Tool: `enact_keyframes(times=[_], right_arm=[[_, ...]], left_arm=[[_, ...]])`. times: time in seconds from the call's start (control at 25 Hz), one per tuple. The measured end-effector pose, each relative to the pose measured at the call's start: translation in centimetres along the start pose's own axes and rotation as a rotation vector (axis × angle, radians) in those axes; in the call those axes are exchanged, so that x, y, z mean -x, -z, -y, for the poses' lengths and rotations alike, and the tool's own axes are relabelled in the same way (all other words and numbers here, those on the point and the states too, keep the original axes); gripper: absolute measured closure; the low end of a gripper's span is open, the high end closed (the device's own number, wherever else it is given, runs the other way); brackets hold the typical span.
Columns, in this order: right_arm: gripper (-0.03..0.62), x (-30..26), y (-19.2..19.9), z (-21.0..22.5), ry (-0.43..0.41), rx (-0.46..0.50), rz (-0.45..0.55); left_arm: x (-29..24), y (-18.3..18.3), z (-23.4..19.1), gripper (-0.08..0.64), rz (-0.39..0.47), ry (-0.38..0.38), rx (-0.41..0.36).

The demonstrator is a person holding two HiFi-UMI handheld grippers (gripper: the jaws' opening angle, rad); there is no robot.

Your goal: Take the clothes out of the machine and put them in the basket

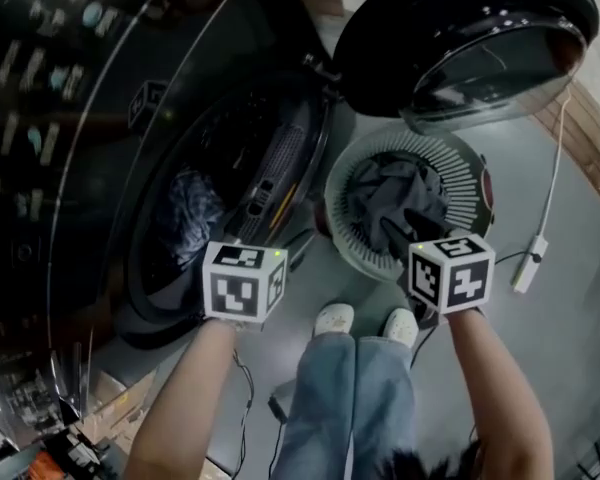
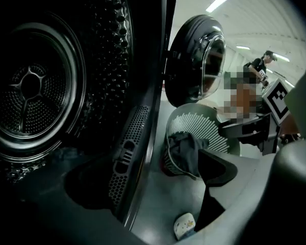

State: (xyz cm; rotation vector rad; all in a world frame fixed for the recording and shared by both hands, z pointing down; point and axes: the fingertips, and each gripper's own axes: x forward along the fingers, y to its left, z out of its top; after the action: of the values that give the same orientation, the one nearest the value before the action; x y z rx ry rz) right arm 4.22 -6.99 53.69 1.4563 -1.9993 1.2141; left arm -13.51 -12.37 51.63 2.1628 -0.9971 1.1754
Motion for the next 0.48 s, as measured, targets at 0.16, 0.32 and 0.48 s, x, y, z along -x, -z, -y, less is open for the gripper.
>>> enact_keyframes(times=[0.16,0.32,0.48], right_arm=[[0.407,-1.0,0.8,-0.9,-0.035,0.033,-0.007],[0.407,-1.4,1.6,0.1,-0.040,0.060,-0.012],[0.407,-1.4,1.5,1.0,0.002,0.041,-0.009]], left_arm=[[0.3,1.6,-1.2,0.046,0.038,-0.127,0.030],[-0.5,1.6,-1.3,0.047,0.112,-0.203,0.006],[-0.7,1.8,-1.5,0.046,0.112,-0.256,-0.001]])
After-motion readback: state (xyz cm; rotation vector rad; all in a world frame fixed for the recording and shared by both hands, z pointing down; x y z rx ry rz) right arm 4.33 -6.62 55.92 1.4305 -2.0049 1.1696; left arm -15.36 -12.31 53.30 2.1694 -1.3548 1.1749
